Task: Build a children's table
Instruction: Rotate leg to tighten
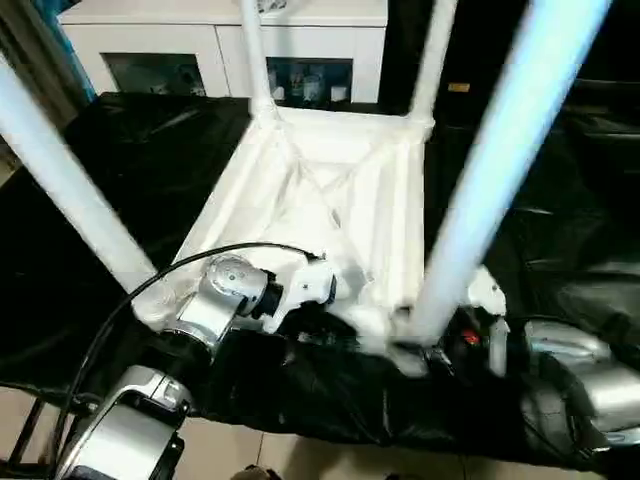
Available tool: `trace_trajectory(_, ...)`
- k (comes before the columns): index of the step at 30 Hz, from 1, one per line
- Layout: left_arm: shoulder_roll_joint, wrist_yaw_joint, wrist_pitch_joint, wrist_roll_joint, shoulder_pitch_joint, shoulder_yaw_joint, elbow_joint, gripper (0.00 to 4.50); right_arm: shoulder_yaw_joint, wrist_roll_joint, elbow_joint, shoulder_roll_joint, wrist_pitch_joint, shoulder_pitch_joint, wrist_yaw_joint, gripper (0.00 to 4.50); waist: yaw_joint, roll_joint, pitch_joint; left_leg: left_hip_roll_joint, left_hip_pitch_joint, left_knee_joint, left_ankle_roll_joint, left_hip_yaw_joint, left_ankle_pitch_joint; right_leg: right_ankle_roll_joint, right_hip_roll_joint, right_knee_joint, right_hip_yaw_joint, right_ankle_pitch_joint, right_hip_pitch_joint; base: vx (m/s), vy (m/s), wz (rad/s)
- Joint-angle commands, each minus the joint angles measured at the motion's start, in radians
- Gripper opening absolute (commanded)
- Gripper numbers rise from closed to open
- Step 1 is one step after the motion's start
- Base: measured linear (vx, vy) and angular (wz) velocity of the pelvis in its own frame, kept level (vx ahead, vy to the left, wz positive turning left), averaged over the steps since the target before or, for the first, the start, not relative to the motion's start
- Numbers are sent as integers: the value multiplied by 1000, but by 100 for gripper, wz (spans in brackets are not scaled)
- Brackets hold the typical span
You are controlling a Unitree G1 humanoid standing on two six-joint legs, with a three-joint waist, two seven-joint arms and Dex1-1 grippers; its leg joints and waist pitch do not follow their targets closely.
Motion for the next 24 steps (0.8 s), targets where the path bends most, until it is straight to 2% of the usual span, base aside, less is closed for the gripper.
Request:
trace_trajectory(1,-63,111,34,-6,-9,12,-1,0,40,-13,22,63,-4,6,-91,259,-5,-23,-39,35,6,-67,61,-16,-229,-225,-48,-74,28,-267,44,0,0,0)
trace_trajectory(2,-63,111,34,-6,-9,12,-1,0,40,-13,22,63,-4,6,-91,257,-11,-21,-40,36,6,-69,55,-16,-229,-220,-46,-74,29,-265,42,0,0,0)
trace_trajectory(3,-102,176,72,3,12,11,-22,0,26,-48,55,132,-24,5,-217,254,-18,-23,-38,36,6,-70,52,-16,-236,-220,-45,-75,30,-258,41,0,0,0)
trace_trajectory(4,-102,176,72,3,12,11,-22,0,26,-48,55,132,-24,5,-217,254,-22,-23,-37,35,5,-70,48,-15,-241,-221,-45,-75,30,-261,39,0,0,0)
trace_trajectory(5,-126,216,90,11,22,8,-29,0,21,-64,74,170,-29,2,-282,254,-25,-23,-37,33,4,-71,47,-16,-248,-218,-45,-77,29,-274,39,0,0,0)
trace_trajectory(6,-163,274,112,27,34,-1,-35,0,14,-89,106,230,-42,-7,-382,249,-32,-23,-34,33,0,-74,42,-18,-257,-206,-46,-79,28,-305,40,0,0,0)
trace_trajectory(8,-183,304,120,33,36,-1,-32,0,8,-98,126,259,-44,-17,-432,249,-38,-23,-31,32,7,-75,34,-18,-289,-187,-46,-89,29,-374,33,0,0,0)
trace_trajectory(11,-240,400,142,55,34,-6,-21,0,-18,-123,194,350,-56,-65,-596,248,-52,-18,-31,32,5,-78,25,-20,-314,-177,-43,-91,29,-388,30,0,0,0)
trace_trajectory(12,-240,400,142,55,34,-6,-21,0,-18,-123,194,350,-56,-65,-596,248,-55,-19,-31,31,6,-78,24,-21,-318,-174,-43,-92,29,-392,29,0,0,0)
trace_trajectory(14,-261,421,127,74,38,-31,-16,0,-27,-152,226,418,-79,-99,-675,248,-56,-17,-31,30,4,-78,30,-20,-312,-169,-42,-93,31,-377,28,0,0,0)
trace_trajectory(17,-256,399,117,74,49,-41,-31,0,-14,-174,231,429,-130,-109,-678,248,-55,-17,-34,30,4,-78,35,-21,-306,-163,-42,-92,31,-361,32,0,0,0)
trace_trajectory(18,-249,388,116,71,53,-40,-38,0,-19,-166,226,427,-150,-107,-664,304,-55,-17,-34,30,3,-78,37,-20,-308,-165,-43,-92,31,-357,31,0,0,0)
trace_trajectory(20,-238,374,118,68,57,-35,-49,0,-31,-149,212,420,-175,-99,-628,318,-57,-18,-34,31,3,-78,43,-20,-316,-169,-42,-91,31,-349,31,0,0,0)
trace_trajectory(21,-238,374,118,68,57,-35,-49,0,-31,-149,212,420,-175,-99,-628,318,-56,-18,-35,32,2,-77,49,-19,-304,-174,-42,-89,32,-329,32,0,0,0)
trace_trajectory(22,-235,371,122,68,58,-32,-53,0,-33,-146,205,412,-184,-95,-611,344,-56,-18,-35,31,2,-77,52,-18,-298,-176,-42,-89,32,-319,32,0,0,0)
trace_trajectory(24,-219,348,112,58,58,-28,-60,0,-36,-119,181,378,-190,-83,-547,359,-53,-19,-39,30,1,-72,71,-16,-258,-189,-43,-85,33,-273,37,0,0,0)
